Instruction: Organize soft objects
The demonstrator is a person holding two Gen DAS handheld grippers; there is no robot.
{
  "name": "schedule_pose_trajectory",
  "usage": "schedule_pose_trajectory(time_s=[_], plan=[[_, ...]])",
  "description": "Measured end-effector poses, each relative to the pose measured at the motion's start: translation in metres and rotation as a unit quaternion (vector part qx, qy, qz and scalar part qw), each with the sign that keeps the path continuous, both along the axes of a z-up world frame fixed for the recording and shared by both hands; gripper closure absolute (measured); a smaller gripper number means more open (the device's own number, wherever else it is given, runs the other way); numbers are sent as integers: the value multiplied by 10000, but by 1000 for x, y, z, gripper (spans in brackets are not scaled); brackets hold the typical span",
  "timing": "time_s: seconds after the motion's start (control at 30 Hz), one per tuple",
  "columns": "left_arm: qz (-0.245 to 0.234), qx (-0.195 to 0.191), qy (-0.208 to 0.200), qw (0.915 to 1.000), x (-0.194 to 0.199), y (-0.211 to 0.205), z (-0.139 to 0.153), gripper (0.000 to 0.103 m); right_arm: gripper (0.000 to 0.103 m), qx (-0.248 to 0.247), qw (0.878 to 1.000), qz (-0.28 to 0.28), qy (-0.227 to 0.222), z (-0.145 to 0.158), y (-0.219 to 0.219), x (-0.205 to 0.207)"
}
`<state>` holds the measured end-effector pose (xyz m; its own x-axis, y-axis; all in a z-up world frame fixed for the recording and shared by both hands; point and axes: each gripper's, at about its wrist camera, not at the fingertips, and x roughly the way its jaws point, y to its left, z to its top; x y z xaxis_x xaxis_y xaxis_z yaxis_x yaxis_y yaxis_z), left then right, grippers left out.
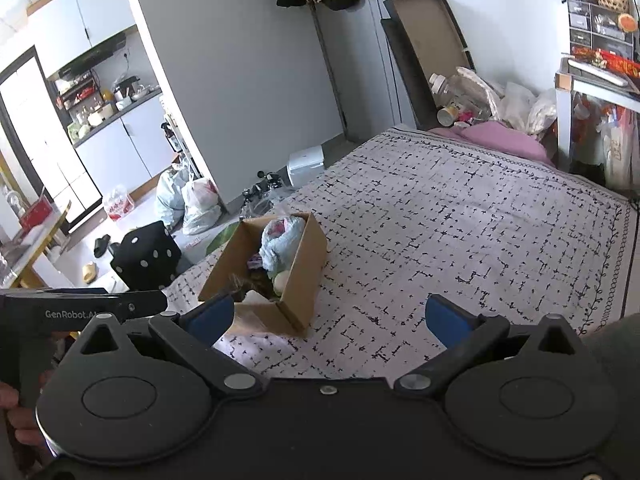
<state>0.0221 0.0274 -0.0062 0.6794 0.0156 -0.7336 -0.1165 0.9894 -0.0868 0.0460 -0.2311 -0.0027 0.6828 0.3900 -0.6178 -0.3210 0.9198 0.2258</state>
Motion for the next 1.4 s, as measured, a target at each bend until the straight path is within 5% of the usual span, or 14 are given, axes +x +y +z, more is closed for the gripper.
schedule_pose_trajectory(time_s=[1.4], plan=[[-28, 182, 27, 9998, -5, 6, -4, 0, 0, 46, 9996, 101, 246, -6, 13, 3]])
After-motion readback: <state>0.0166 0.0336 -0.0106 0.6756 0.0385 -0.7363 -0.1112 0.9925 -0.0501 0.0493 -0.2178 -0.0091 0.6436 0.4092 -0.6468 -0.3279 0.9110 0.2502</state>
